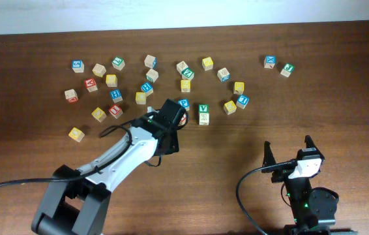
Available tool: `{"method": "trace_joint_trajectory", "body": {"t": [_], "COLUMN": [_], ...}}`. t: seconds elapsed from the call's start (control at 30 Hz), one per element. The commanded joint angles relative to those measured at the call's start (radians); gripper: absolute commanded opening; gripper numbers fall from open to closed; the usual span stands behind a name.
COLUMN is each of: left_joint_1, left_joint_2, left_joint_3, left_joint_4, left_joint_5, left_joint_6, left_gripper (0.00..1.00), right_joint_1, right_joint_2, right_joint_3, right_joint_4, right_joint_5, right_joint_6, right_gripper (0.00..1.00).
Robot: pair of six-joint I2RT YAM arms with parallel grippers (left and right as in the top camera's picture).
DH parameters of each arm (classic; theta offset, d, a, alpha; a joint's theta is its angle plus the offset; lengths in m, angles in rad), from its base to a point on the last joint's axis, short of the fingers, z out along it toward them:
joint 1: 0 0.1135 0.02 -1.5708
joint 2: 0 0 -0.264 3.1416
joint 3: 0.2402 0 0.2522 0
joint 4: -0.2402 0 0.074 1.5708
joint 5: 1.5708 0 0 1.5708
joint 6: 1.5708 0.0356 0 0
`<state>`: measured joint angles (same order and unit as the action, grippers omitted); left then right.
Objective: Spell out RSS
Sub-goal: 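Place the yellow S block to the right of the R block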
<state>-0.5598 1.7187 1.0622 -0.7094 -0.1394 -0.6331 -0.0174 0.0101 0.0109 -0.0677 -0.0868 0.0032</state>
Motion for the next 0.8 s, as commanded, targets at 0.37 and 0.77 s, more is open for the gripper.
{"method": "trace_joint_trajectory", "body": {"t": [0.37, 0.77], "left_joint_1": [-0.003, 0.126], "left_joint_2": [0.054, -0.166], "left_joint_3": [-0.022, 0.377], "left_joint_4": [0.044, -0.071], "left_joint_5": [-0.063, -0.086], "left_joint_6": [0.021, 0.082], "left_gripper": [0.41, 0.60], "right_joint_1": [-0.003, -0.003], "right_joint_2": [-0.006, -0.006], "right_joint_3": [-0.005, -0.005], "right_joint_4": [-0.005, -0.005], "right_joint_5": [0.002, 0.002], "right_joint_6": [0.001, 0.002], "right_gripper": [0.98, 0.98]}}
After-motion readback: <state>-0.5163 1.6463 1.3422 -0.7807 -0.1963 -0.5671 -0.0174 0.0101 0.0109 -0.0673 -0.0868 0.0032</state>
